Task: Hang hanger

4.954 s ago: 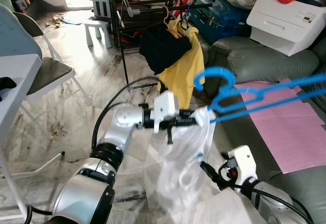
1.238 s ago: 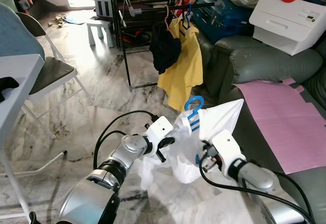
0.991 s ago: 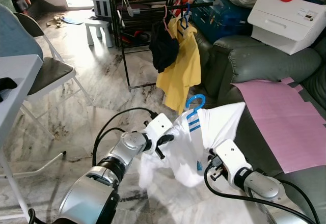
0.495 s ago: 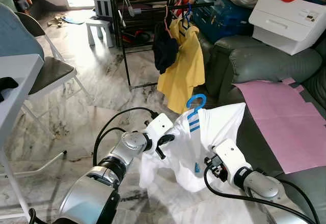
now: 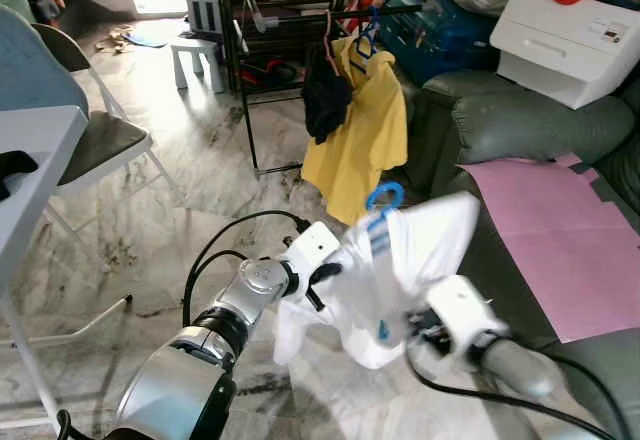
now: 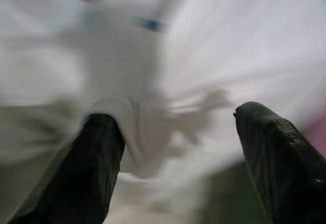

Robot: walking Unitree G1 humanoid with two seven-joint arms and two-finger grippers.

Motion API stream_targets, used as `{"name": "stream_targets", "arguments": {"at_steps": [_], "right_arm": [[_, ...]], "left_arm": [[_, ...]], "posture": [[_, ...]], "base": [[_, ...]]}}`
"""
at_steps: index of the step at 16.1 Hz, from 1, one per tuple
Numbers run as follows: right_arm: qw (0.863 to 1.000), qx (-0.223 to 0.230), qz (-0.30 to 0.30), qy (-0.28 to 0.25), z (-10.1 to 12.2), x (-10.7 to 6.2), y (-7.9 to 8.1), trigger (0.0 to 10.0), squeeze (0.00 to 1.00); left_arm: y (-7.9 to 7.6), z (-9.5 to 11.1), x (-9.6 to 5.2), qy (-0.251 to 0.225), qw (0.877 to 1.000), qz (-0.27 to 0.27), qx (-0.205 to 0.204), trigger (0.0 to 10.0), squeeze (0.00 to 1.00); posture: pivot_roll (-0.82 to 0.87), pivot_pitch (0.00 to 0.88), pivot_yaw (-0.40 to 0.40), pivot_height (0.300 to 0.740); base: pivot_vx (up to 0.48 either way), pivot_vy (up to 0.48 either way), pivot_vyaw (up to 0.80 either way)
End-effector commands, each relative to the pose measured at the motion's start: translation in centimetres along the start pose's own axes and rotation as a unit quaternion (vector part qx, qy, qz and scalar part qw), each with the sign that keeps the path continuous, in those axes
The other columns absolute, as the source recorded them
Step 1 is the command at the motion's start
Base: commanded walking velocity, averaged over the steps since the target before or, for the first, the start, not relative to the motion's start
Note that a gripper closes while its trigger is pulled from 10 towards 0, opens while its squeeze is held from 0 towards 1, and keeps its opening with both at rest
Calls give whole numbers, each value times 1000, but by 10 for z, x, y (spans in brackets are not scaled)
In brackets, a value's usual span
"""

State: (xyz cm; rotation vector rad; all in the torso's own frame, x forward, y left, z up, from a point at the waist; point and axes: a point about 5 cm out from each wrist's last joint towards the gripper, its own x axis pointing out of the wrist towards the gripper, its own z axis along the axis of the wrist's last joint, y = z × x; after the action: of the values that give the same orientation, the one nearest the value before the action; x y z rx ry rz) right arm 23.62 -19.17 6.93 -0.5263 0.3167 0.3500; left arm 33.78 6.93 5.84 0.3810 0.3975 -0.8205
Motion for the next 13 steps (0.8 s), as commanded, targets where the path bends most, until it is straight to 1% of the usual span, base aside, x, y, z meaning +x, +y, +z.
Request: {"name": "stream_targets", "arguments": {"at_steps": [1,2,3,4,6,8,9,10,11,12,13], "right_arm": [[999,-8,-34,-3,-3,-2,-10,10000,1000],[1000,-9,-15,-4,-3,-1,-4,10000,1000],[1000,-6,-8,-4,-3,0,-1,10000,1000],[1000,-5,-7,-5,-3,0,0,10000,1000],[999,-14,27,-16,-3,-3,5,10000,1000],[999,-1,48,-23,-2,-7,5,10000,1000],[995,-14,95,-27,1,-14,8,10000,1000],[992,-37,120,-32,5,-22,3,10000,1000],[988,-71,130,-30,7,-32,-14,10000,1000],[987,-91,128,-25,7,-36,-22,10000,1000],[984,-122,132,-11,6,-46,-40,10000,1000]], "left_arm": [[12,16,-1,-26,999,29,-2,0,0],[10,13,-1,-23,999,29,-3,0,0],[10,12,-1,-21,999,30,-7,0,0],[9,11,-1,-23,999,30,-10,0,0],[7,9,-1,-29,999,21,-18,0,0],[10,3,-4,-20,999,29,-14,0,0],[14,2,-6,-20,999,35,-10,0,0],[16,8,-8,-38,999,20,24,0,0],[15,16,-11,-53,994,-22,89,0,0],[15,18,-12,-58,991,-37,112,0,0],[13,19,-15,-64,985,-77,143,0,0]], "posture": [[-64,0,-16,740],[-67,0,-16,740],[-67,0,-17,740],[-67,0,-19,740],[-67,0,-22,740],[-67,0,-29,740],[-67,0,-30,740],[-66,0,-31,740],[-67,0,-31,740],[-67,0,-31,740],[-74,0,-27,740]], "base": [[0,0,0],[0,0,0],[0,0,0],[0,0,0],[0,0,0],[0,0,0],[0,0,0],[0,0,0],[0,0,0],[0,0,0],[0,0,0]]}}
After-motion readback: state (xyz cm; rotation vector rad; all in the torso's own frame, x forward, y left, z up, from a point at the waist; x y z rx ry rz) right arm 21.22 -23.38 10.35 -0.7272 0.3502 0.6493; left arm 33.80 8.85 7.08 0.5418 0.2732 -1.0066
